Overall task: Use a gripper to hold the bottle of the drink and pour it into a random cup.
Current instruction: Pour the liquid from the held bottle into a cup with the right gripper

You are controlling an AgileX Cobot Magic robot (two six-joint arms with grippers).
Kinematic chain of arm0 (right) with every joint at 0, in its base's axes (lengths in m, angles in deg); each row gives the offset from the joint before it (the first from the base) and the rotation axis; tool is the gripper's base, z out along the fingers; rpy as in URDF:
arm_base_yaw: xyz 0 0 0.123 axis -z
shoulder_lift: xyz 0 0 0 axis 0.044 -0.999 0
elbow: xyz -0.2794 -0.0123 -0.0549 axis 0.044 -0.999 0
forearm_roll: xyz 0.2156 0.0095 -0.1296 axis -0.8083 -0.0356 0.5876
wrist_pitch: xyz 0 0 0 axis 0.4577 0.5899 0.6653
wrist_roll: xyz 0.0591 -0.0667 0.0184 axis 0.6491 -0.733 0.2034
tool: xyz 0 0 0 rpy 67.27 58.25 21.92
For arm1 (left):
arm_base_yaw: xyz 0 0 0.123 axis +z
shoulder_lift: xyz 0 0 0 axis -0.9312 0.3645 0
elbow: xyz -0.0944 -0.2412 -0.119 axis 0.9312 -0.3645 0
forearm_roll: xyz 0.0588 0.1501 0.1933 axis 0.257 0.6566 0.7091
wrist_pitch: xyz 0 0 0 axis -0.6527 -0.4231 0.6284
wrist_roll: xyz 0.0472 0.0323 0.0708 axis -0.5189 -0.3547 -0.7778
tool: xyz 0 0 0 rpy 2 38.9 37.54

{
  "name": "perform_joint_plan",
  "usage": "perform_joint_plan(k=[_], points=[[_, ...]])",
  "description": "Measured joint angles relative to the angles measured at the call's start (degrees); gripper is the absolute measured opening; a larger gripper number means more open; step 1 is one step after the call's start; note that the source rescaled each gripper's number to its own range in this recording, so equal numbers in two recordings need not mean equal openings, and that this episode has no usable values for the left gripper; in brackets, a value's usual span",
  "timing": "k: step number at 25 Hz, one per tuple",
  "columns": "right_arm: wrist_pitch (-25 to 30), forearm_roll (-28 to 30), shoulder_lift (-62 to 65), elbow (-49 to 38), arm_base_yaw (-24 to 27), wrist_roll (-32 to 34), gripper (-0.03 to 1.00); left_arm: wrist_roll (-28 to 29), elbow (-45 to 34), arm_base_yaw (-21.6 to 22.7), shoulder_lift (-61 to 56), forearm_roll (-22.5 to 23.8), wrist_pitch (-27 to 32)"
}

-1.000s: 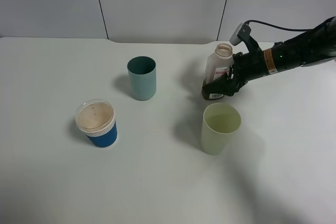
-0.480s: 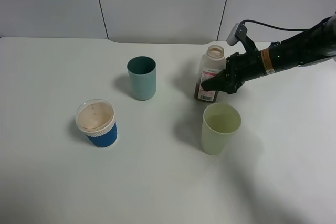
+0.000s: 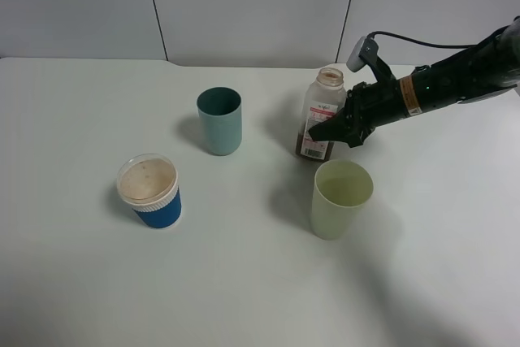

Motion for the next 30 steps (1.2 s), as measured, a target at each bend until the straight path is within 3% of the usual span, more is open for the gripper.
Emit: perform_joint_plan(k=[2,6,17,30], points=[[0.0,0.0,0.0,0.0,0.0,0.0,0.14,0.0,0.0,0.0,0.0,0.0,0.0],[0.0,-0.05,0.0,0.0,-0.47,0.0,0.01,0.0,0.0,0.0,0.0,0.0,0.0],[0.13,-0.05,0.0,0.0,-1.92,1.42,0.01,0.0,0.0,0.0,0.0,0.0,0.0],[8.15,0.4,11.65,0.0,-2.73,1.7,0.01,0.0,0.0,0.0,0.0,0.0,0.0]])
